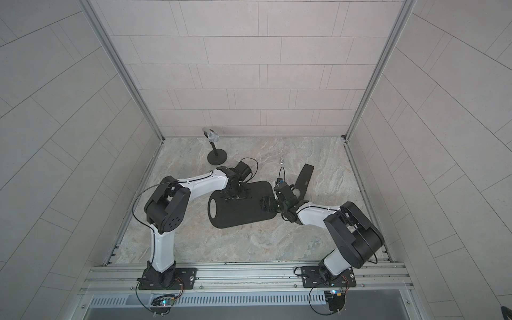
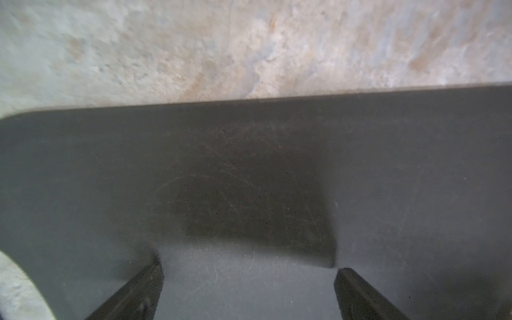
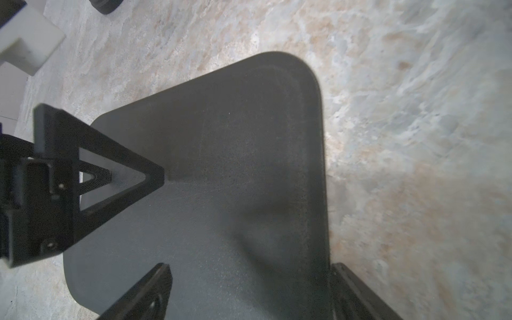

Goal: Align the knife with the edge of the cutting board
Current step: Adjust the work surface at the center of the board.

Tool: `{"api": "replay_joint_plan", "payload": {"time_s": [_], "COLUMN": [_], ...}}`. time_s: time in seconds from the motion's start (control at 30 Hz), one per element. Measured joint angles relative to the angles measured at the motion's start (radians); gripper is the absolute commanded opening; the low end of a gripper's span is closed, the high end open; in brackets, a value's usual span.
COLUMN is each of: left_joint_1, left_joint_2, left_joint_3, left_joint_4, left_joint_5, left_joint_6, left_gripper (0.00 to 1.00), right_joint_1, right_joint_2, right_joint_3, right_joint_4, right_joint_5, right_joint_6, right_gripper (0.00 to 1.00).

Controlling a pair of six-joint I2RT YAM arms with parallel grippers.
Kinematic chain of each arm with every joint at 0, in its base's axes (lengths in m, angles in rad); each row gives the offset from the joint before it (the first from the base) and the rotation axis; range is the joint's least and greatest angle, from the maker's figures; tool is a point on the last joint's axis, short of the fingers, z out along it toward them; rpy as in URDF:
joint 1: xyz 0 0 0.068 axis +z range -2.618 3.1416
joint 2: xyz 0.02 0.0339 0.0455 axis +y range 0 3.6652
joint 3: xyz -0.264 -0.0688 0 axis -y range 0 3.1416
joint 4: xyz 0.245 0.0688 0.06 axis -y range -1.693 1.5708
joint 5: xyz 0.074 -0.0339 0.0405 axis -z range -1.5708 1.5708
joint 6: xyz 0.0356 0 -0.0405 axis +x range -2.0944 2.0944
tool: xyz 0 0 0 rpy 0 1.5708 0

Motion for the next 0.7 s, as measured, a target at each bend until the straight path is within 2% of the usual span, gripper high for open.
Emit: {"api": "replay_joint_plan", "payload": {"time_s": [0.13, 0.4, 0.7], "left_joint_1": [0.014, 0.065, 0.18], "left_joint_2": [-0.05, -0.269, -0.394], "left_joint_3": [-0.058, -0.177, -0.327], "left_joint_4": [0.024, 0.043, 0.116], "left_joint_5": [0.01, 0.027, 0.101], "left_joint_6": [0.011, 0.027, 0.037], "left_gripper": [1.0, 1.0, 1.0], "right_joint_1": [0.0, 0.006, 0.013], "right_joint_2": [-0.003, -0.031, -0.087], "right_joint_3": [-0.006, -0.034, -0.077], "right_joint_4": [0.008, 0.014, -0.006], "right_joint_5": [-0.005, -0.02, -0.048], "right_joint_6": [0.003, 0.016, 0.029], "right_gripper": [0.9, 0.9, 0.9]}}
